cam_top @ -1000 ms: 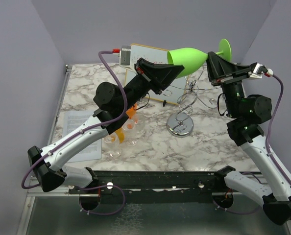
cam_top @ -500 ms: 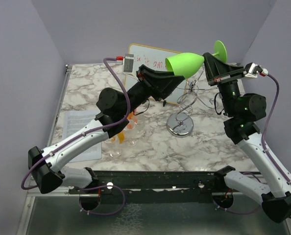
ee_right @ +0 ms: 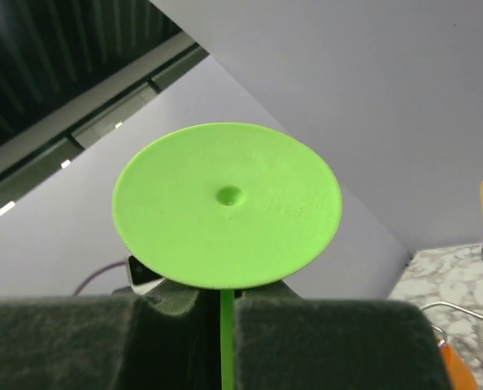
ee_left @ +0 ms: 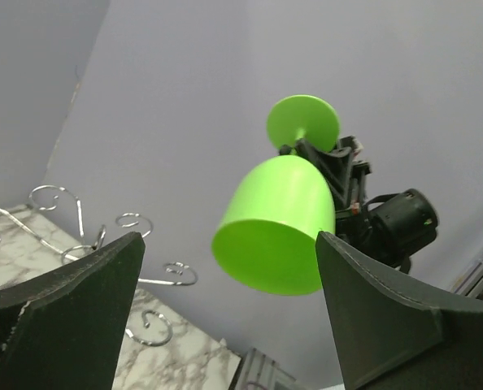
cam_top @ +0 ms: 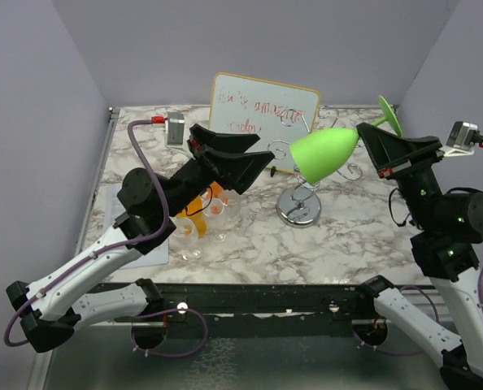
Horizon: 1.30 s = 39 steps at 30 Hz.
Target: Place the wine glass upside down on the wine glass rack
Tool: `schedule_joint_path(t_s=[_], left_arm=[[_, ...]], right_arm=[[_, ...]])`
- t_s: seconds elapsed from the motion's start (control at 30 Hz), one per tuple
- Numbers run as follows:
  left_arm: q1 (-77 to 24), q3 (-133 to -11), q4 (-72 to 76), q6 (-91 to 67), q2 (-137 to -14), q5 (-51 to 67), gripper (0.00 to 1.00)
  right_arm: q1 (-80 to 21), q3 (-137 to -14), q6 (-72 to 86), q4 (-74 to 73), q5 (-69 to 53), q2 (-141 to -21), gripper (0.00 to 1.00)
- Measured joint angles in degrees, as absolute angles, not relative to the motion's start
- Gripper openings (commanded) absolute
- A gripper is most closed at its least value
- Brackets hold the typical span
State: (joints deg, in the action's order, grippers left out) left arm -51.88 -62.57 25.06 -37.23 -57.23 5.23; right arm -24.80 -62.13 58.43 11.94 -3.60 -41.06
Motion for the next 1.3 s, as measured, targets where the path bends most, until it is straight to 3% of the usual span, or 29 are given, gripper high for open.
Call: schedule_joint_path(t_s=[0.2, 0.47, 0.83, 1.17, 1.3], left_arm=[[-51.88, -66.78, 11.25, -31.64, -55.92, 4.80, 0.99], [-51.88, -72.71, -2.26, -29.76, -60.12, 6.94, 0.99], [-51.88, -77.36, -5.67, -35.20, -67.53, 18.13, 0.99], [-51.62, -78.52, -1.54, -44.99, -74.06, 26.39, 0.92], [-51.11, -78.50, 0.34, -48.95, -75.83, 28.27, 0.72]], right_arm=[[-24.77, -64.29, 45.15, -2.00, -11.81, -35.62, 0.01], [-24.77, -62.85, 24.97, -16.43, -20.78, -31.38, 0.01], [-24.77, -60.45, 8.60, -22.96, -23.81, -30.92, 0.01], [-24.77, -56.69, 3.33, -22.85, -23.59, -32.38, 0.01], [-24.77, -56.16, 2.11, -22.76, -23.51, -32.47, 0.00]])
